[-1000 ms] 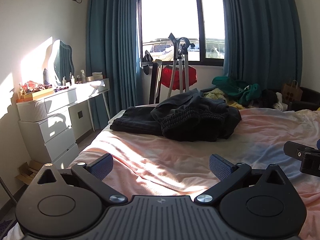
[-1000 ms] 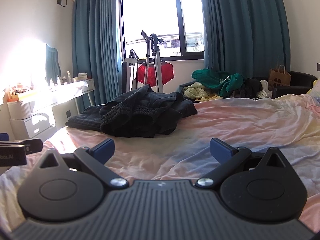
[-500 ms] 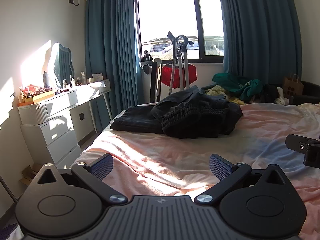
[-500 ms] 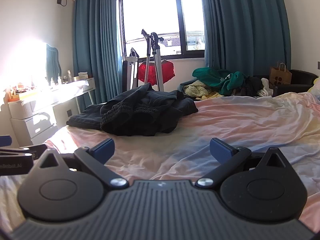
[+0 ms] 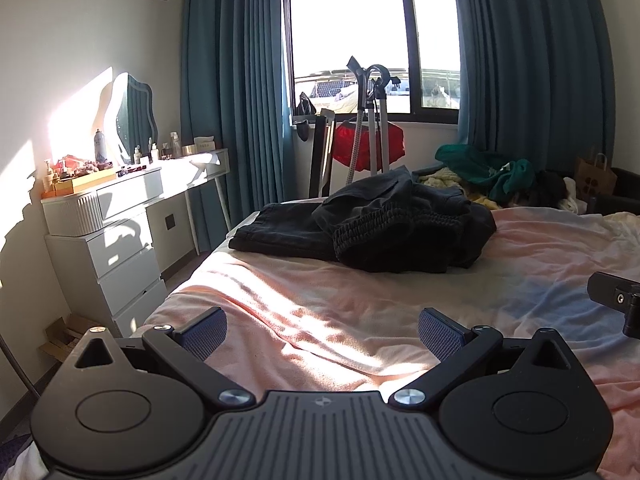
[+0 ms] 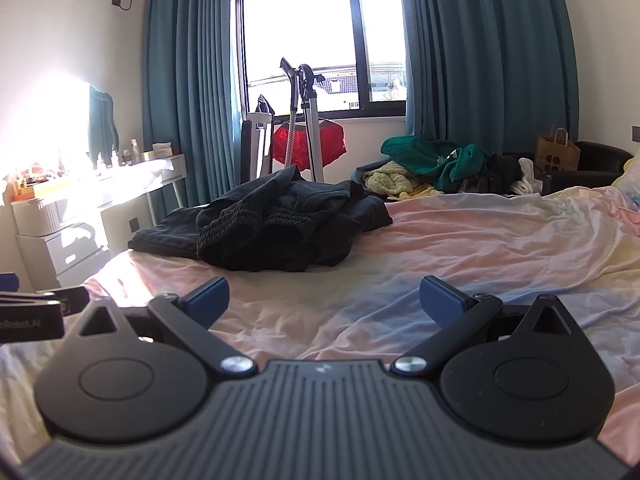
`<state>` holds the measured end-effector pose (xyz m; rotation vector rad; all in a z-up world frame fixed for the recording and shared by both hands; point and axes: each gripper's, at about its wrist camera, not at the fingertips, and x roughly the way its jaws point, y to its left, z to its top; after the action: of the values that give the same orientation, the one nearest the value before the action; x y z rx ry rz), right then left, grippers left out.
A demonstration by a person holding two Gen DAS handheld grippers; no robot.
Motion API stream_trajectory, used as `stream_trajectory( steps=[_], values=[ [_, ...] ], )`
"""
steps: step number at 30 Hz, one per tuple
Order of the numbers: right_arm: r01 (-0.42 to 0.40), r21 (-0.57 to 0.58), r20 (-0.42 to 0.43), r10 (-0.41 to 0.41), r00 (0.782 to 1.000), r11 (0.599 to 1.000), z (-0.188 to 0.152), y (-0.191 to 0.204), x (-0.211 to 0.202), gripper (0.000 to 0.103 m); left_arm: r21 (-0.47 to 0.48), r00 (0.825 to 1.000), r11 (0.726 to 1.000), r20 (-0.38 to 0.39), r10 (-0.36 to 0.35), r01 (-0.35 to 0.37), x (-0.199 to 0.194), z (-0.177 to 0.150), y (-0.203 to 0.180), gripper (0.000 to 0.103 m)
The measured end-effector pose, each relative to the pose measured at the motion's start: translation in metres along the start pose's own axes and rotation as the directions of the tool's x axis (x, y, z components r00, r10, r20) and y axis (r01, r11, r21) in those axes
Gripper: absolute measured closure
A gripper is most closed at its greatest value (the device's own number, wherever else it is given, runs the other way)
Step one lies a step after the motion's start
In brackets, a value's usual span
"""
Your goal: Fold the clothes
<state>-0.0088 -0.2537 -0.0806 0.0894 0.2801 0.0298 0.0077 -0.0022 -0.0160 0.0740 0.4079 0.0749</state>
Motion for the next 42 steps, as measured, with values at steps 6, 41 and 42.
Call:
stream_trajectory(
  steps=[6,41,42],
  values=[
    [0.012,0.007,0.017,-0.012,1.0,1.0,0.002,-0.003,-0.005,0.0,0.032,1.0,0.999,-0.006,0.03,-0.03,0.005,-0.006,-0.003,0.0],
    [0.191,0.116,-0.121,-0.177,0.977,0.975,-0.019,-0.051,0.051,0.0,0.132,0.999,0.991,-0.027,0.036,-0.032,0.321,0.103,-0.143,0.004],
    [0.193,0.117,-0.131,-0.177,0.975,0.974,-0.021,-0.052,0.056,0.0,0.153,0.998,0.987,-0.033,0.058,-0.053,0.331,0.103,-0.148,0.007]
  ],
)
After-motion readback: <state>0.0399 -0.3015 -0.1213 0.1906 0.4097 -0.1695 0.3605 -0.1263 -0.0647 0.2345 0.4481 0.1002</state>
